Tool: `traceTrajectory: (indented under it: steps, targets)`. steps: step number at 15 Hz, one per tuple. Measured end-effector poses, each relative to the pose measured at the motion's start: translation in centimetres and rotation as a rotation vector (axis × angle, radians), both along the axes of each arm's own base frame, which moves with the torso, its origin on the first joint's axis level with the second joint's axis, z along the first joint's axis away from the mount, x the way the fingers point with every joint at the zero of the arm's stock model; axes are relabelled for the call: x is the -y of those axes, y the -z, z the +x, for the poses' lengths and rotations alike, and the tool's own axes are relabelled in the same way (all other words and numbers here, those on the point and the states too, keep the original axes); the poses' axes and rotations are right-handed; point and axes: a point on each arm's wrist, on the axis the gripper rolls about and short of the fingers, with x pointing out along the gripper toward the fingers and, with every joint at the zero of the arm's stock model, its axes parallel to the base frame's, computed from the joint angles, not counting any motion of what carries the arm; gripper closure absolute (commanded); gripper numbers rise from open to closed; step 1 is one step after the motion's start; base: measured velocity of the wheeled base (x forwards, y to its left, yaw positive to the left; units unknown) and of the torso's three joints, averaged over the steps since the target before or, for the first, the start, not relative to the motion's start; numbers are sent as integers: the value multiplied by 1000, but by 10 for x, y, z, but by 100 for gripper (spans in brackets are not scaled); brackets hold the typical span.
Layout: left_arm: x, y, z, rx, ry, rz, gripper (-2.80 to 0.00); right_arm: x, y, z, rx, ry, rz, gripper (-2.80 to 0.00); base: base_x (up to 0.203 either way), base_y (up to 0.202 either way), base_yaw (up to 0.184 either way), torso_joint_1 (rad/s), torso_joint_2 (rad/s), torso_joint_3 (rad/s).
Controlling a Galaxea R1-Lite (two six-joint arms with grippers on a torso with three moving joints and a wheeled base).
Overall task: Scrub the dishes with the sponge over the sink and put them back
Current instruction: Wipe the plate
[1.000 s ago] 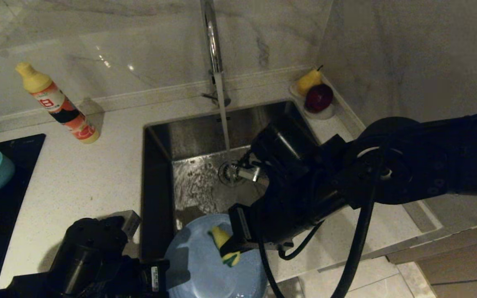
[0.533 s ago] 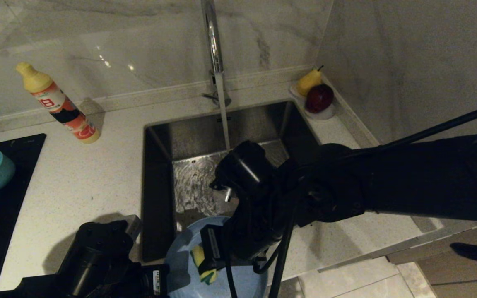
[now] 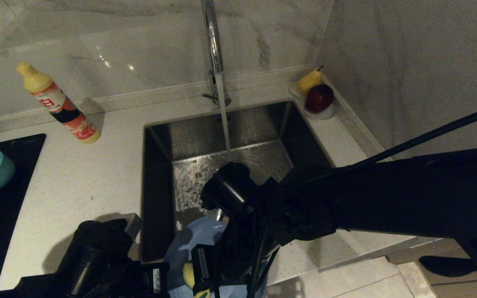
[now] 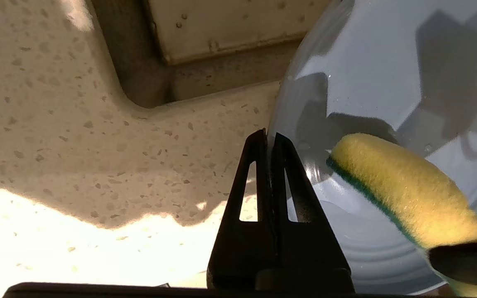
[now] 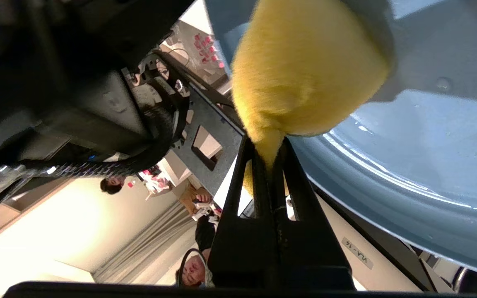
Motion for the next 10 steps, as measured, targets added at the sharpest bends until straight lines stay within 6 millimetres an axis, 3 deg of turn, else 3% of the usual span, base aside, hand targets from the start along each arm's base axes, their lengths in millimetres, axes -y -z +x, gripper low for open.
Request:
traceTrajectory:
  steps: [10]
  targets:
    - [-3, -3, -4, 11, 6, -6, 0, 30, 8, 24, -60, 105, -66, 0, 0, 0, 0, 0, 0, 0]
